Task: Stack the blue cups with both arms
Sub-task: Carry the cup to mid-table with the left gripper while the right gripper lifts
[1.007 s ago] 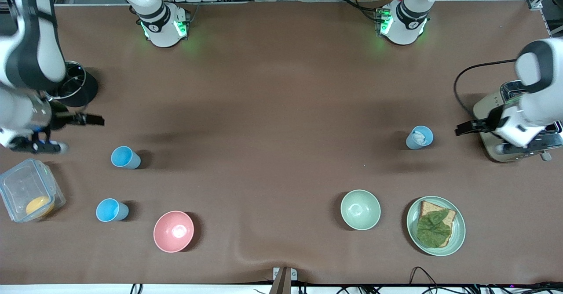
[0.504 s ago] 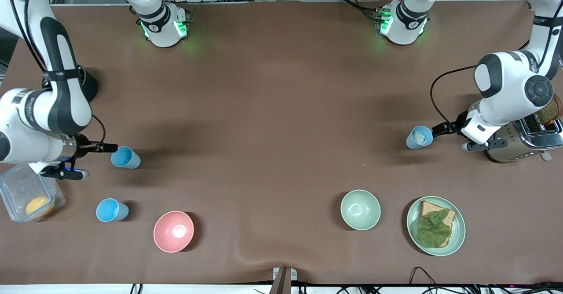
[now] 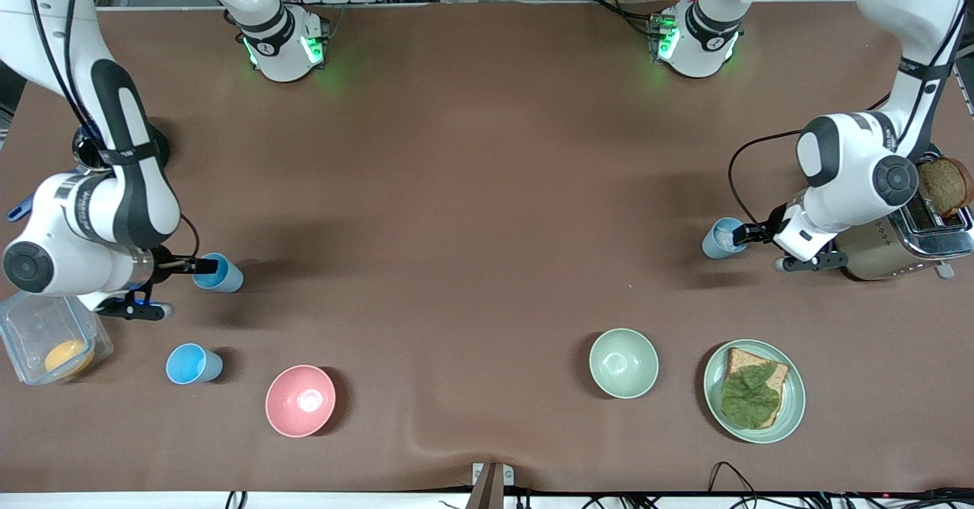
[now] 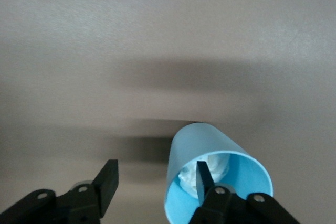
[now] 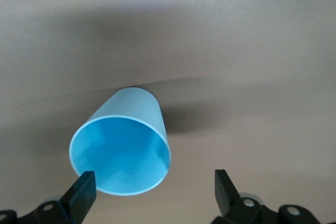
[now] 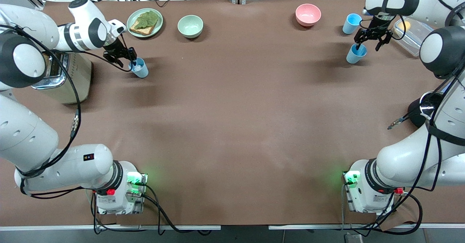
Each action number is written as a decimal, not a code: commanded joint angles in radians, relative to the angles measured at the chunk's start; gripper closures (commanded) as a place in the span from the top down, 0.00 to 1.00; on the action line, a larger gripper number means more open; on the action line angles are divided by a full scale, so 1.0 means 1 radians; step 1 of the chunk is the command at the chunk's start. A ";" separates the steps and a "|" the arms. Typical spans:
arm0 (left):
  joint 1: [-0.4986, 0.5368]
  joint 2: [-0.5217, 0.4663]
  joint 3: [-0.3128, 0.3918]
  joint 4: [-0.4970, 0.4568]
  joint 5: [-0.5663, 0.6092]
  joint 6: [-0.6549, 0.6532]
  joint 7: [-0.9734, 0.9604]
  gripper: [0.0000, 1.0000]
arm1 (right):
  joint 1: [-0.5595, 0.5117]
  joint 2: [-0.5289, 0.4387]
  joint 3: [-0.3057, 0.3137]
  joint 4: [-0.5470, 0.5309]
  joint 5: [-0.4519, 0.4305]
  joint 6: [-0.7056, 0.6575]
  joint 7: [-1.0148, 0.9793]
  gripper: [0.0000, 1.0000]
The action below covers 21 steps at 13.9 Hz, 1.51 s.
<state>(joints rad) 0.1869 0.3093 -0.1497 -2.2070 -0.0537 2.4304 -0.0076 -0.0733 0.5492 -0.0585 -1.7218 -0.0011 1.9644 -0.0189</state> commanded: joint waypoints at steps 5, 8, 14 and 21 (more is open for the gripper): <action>-0.021 0.014 -0.004 0.003 -0.014 0.022 -0.023 0.00 | -0.002 0.037 0.005 0.005 -0.011 0.020 -0.001 0.21; -0.035 -0.001 -0.023 0.003 -0.014 0.021 -0.026 0.00 | -0.002 0.032 0.005 -0.010 -0.011 0.037 -0.001 0.03; -0.082 -0.009 -0.258 0.049 -0.011 0.015 -0.423 0.00 | 0.003 0.023 0.006 -0.010 -0.011 0.033 -0.004 0.00; -0.359 0.132 -0.255 0.217 0.050 0.015 -0.805 0.00 | 0.027 -0.002 0.012 0.042 0.009 -0.073 0.014 0.00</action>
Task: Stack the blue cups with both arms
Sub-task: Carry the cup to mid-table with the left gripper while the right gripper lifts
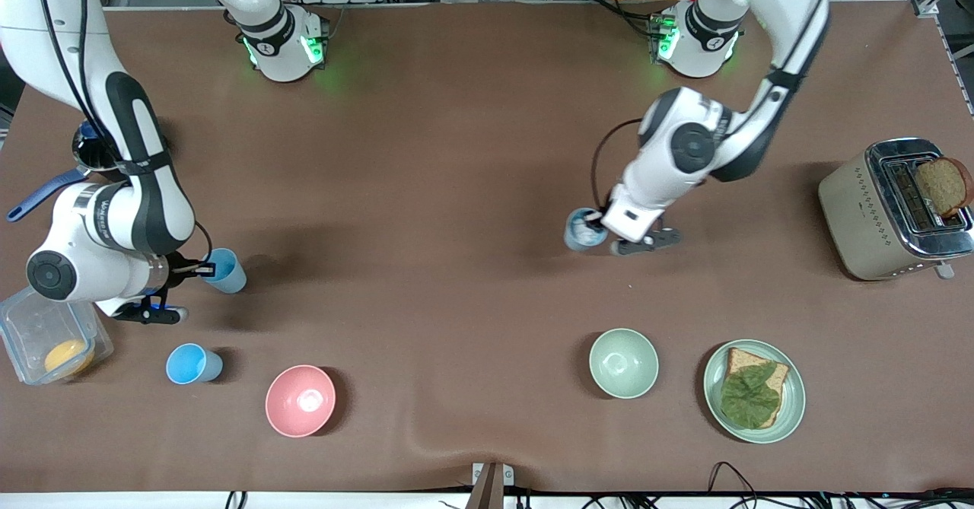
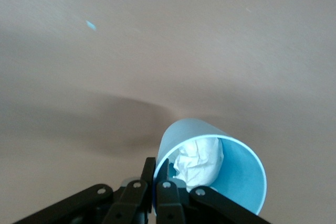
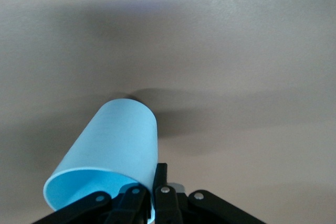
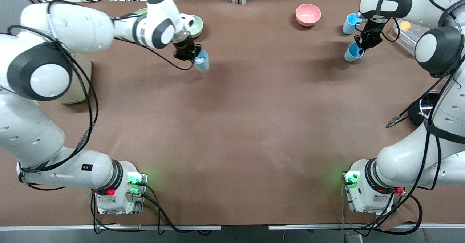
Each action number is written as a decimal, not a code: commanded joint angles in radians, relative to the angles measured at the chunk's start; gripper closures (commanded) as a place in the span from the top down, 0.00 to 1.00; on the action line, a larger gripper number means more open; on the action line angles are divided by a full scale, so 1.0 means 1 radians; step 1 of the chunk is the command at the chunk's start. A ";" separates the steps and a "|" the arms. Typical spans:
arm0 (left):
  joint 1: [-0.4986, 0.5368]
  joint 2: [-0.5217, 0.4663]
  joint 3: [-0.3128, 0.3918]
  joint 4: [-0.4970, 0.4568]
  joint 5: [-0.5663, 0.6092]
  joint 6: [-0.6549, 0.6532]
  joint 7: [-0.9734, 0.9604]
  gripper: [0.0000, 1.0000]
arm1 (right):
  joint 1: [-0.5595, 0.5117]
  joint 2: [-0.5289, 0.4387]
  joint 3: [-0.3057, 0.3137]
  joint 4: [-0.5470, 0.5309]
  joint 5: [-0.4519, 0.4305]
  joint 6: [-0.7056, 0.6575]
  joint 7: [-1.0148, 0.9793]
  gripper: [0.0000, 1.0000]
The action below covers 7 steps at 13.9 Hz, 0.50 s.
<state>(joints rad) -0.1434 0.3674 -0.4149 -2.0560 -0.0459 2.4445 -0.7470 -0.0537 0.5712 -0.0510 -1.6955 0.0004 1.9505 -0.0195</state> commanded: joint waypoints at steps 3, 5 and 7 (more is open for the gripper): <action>-0.077 0.107 0.010 0.086 0.089 0.001 -0.156 0.00 | 0.015 -0.045 0.014 0.034 0.093 -0.178 0.016 0.00; -0.078 0.110 0.010 0.082 0.093 0.001 -0.163 0.00 | 0.055 -0.057 0.014 0.065 0.165 -0.308 0.044 0.00; -0.079 0.107 0.008 0.076 0.093 -0.001 -0.186 0.00 | 0.104 -0.080 0.016 0.082 0.202 -0.416 0.111 0.00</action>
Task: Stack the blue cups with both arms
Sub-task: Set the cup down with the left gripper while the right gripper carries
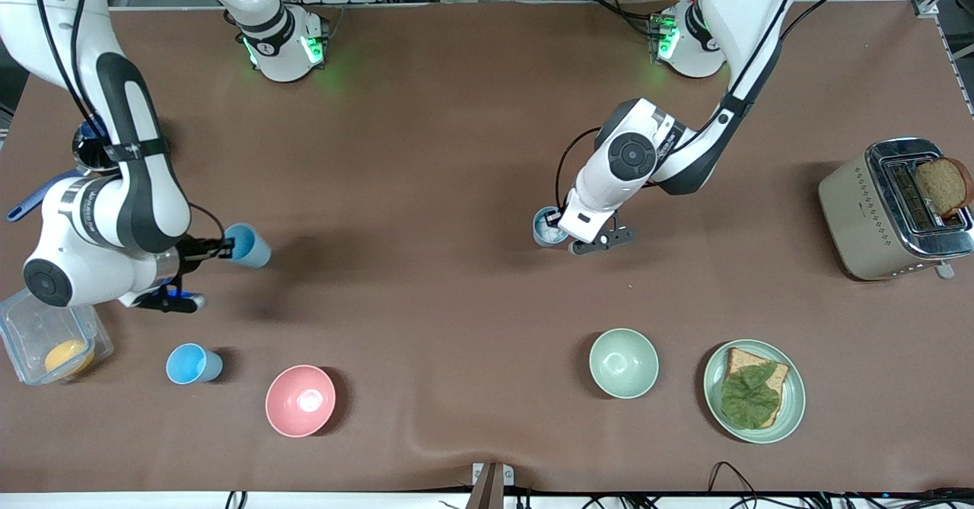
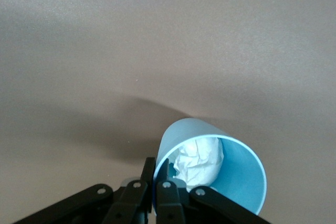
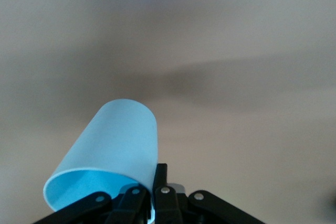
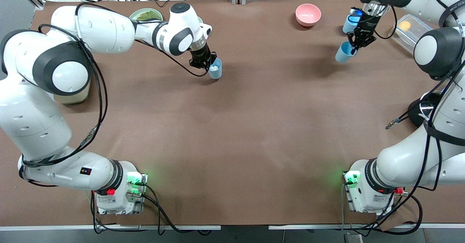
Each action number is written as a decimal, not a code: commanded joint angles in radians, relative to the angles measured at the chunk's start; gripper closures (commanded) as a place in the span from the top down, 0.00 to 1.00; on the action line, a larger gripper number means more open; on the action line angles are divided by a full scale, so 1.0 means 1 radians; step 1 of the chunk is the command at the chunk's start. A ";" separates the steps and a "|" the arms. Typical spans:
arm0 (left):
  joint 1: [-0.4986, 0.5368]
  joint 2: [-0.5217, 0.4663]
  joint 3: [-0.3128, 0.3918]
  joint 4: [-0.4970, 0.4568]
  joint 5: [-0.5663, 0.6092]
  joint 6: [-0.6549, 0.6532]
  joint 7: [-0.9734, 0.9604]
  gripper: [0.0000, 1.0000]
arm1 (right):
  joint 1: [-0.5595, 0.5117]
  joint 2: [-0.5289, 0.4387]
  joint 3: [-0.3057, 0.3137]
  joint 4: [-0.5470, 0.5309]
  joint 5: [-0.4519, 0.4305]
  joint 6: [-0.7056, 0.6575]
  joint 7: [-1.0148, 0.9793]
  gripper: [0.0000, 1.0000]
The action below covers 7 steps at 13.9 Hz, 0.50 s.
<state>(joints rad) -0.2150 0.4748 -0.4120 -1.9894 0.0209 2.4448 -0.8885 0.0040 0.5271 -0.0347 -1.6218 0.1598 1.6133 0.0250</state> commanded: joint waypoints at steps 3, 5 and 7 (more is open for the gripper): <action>-0.018 0.001 0.005 0.003 0.027 -0.004 -0.066 0.00 | 0.148 -0.073 -0.002 0.007 0.165 -0.173 0.234 0.00; -0.035 0.002 0.007 0.000 0.027 -0.004 -0.096 0.00 | 0.224 -0.096 -0.001 0.007 0.236 -0.199 0.356 0.00; -0.041 0.002 0.007 0.001 0.027 -0.004 -0.122 0.00 | 0.286 -0.110 -0.002 0.005 0.256 -0.219 0.423 0.00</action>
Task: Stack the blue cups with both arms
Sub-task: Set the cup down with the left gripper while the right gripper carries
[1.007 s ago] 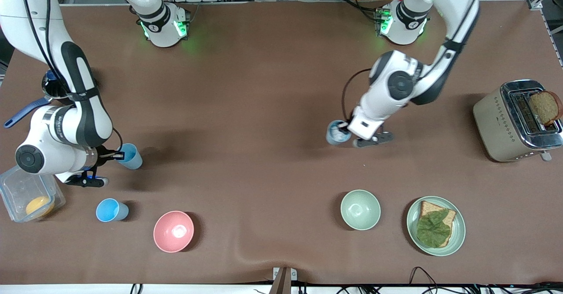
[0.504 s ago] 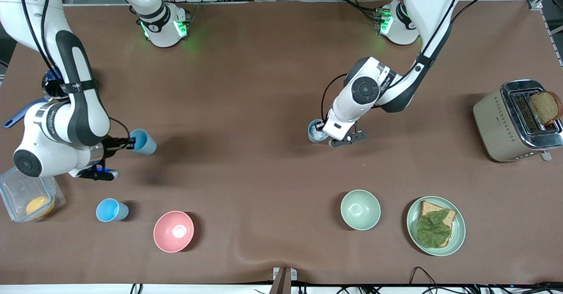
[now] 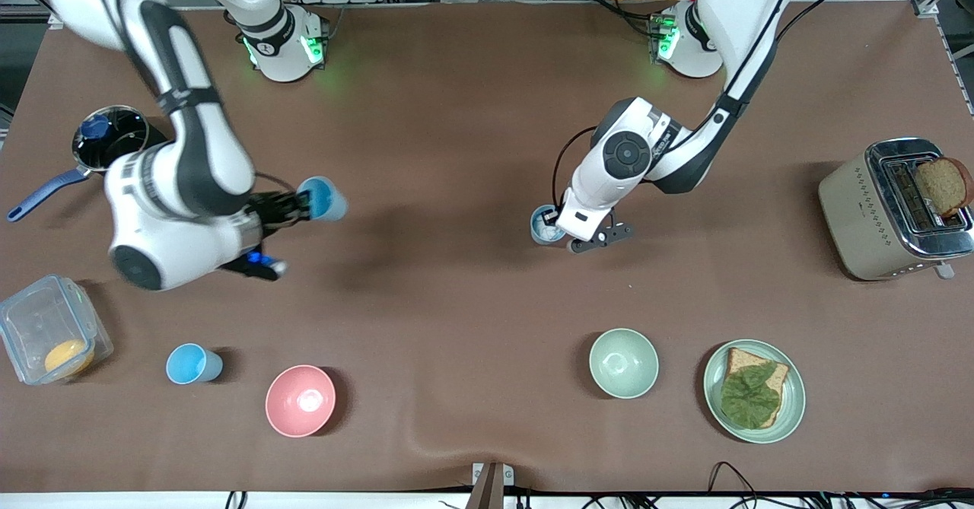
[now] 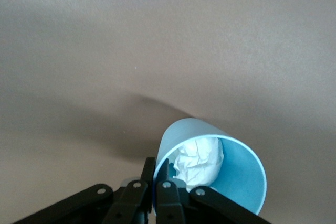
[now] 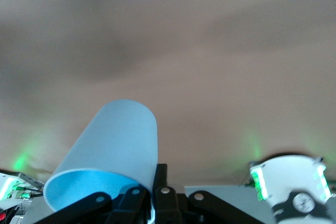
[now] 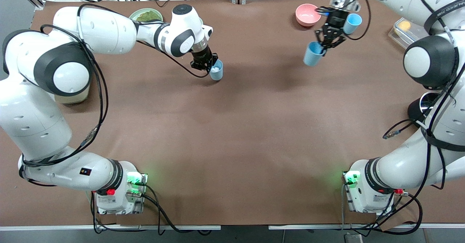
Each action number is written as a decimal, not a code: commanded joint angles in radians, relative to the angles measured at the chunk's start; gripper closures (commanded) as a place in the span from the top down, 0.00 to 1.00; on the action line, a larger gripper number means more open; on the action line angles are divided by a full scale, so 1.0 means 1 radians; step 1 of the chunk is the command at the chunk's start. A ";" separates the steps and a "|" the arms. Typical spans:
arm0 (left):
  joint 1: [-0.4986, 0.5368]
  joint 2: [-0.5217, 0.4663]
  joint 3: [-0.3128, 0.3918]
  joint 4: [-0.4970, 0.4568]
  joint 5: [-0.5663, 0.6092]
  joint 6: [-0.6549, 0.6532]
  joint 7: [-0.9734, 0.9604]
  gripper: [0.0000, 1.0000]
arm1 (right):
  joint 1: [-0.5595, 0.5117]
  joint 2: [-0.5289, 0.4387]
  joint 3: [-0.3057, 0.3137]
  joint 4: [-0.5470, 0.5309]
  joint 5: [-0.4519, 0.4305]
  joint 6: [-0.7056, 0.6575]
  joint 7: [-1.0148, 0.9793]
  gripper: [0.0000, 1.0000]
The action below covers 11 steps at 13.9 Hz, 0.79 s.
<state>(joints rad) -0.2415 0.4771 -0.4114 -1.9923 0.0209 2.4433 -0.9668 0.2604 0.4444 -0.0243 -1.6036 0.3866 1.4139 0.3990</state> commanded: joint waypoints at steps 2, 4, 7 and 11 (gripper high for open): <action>-0.036 0.015 0.009 0.007 0.045 -0.001 -0.046 0.00 | 0.030 -0.035 -0.014 -0.016 0.029 -0.056 0.041 0.00; -0.036 0.035 0.009 0.013 0.109 0.003 -0.072 0.00 | -0.002 -0.036 -0.019 -0.018 0.018 -0.067 0.000 0.00; -0.047 0.064 0.008 0.039 0.186 0.003 -0.151 0.00 | -0.026 -0.027 -0.022 -0.012 0.005 -0.056 -0.026 0.00; -0.059 0.058 0.009 0.053 0.185 -0.003 -0.210 1.00 | -0.059 -0.016 -0.022 0.013 0.018 -0.012 -0.042 0.00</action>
<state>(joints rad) -0.2915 0.5103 -0.4105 -1.9734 0.1741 2.4431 -1.1251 0.2136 0.4293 -0.0544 -1.6058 0.3898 1.3853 0.3585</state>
